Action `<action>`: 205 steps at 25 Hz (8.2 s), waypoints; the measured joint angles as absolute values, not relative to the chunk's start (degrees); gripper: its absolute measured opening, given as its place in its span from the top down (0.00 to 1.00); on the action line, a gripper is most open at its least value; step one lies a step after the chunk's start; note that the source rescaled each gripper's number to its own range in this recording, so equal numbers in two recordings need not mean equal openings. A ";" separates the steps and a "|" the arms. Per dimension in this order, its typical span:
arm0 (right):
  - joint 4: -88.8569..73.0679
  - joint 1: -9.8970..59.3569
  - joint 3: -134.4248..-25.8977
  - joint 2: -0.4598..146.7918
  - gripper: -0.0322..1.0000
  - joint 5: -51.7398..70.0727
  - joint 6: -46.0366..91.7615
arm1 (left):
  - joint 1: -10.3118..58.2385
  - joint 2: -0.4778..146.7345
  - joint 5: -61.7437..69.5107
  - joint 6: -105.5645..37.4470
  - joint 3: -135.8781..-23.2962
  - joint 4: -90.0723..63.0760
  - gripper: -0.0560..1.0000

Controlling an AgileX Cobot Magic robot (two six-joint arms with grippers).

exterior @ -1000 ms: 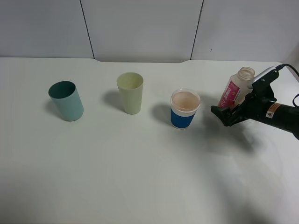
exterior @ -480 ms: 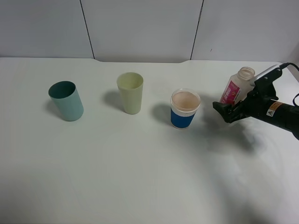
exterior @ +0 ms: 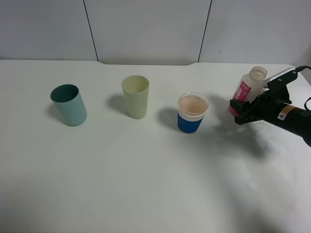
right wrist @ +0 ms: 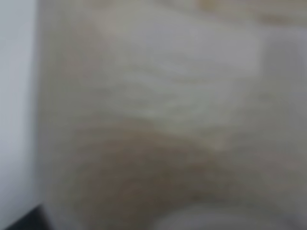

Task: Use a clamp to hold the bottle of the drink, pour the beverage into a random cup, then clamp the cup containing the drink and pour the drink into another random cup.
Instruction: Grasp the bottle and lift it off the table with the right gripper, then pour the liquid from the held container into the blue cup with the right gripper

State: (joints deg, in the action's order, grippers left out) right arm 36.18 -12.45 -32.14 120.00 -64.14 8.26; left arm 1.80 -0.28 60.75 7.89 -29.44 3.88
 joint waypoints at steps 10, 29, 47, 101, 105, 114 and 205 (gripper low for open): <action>28.19 -9.76 -32.14 120.00 0.93 -64.00 8.20 | 1.80 -0.28 60.75 7.89 -29.44 3.88 0.00; 27.21 -7.98 -31.93 117.99 0.93 -60.74 -0.63 | 1.80 -0.28 60.75 7.89 -29.44 3.88 0.00; 32.87 -7.98 -29.52 102.69 0.95 -49.33 -0.80 | 1.80 -0.28 60.75 7.89 -29.44 3.88 0.00; 53.63 7.53 -42.05 90.48 0.95 -18.66 1.28 | 1.80 -0.28 60.75 7.89 -29.44 3.88 0.00; 57.64 7.53 -42.05 90.48 0.95 -17.53 0.00 | 1.80 -0.28 60.75 7.89 -29.44 3.88 0.00; 60.16 7.53 -42.05 90.43 0.95 -13.51 -0.74 | 1.80 -0.28 60.75 7.89 -29.44 3.88 0.00; 65.85 17.34 -42.05 90.38 0.95 5.70 22.49 | 1.80 -0.28 60.75 7.89 -29.44 3.88 0.00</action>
